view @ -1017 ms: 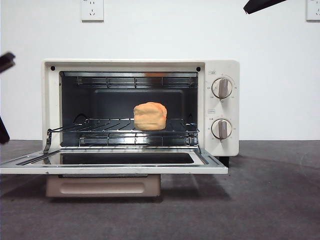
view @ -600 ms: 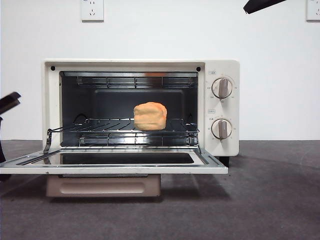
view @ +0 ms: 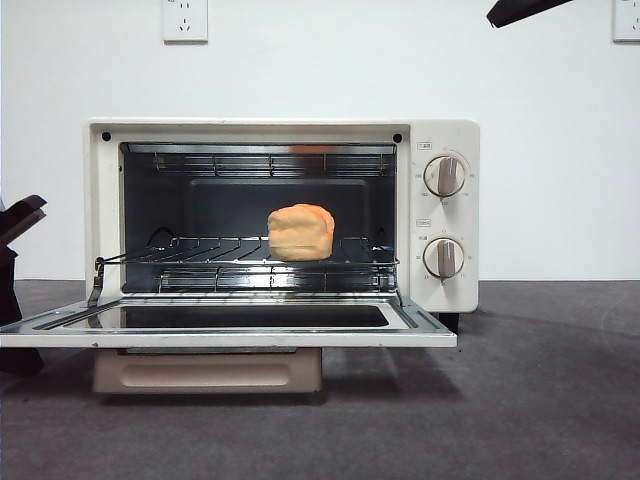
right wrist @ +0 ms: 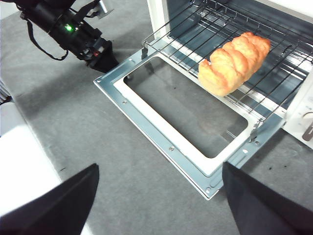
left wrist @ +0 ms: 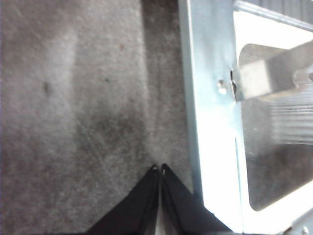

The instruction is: The left arm flap open the oven, the right arm pick bread and place it into oven, the left arm flap close the oven

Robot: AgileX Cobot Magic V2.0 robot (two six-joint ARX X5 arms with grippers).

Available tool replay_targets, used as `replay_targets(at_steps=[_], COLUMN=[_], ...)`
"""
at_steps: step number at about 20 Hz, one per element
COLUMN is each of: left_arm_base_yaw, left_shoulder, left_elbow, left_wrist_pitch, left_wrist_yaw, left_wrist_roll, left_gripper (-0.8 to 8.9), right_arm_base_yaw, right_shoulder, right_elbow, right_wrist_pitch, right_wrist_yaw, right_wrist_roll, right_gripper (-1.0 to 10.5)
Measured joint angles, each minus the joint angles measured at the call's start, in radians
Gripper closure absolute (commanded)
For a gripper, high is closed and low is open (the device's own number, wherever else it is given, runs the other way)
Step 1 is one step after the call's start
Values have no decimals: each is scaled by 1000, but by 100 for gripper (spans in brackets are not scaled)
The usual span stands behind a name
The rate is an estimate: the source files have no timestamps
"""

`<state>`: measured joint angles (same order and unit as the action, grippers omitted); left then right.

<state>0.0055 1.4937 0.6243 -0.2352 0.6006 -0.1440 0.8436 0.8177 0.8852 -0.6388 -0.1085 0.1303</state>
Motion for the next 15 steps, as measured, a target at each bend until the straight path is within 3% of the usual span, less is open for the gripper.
replay_targets(at_steps=[6, 15], left_arm_base_yaw=[47, 68], left_shoulder=[4, 5], left_elbow=[-5, -6], left_wrist_pitch=[16, 129], left_wrist_yaw=[130, 280], left_wrist_roll=[-8, -103], left_gripper=[799, 798], right_arm_base_yaw=[0, 0], right_shoulder=[0, 0], right_elbow=[0, 0], right_wrist_pitch=[0, 0], right_wrist_yaw=[0, 3], right_wrist_roll=[0, 0], right_gripper=[546, 546])
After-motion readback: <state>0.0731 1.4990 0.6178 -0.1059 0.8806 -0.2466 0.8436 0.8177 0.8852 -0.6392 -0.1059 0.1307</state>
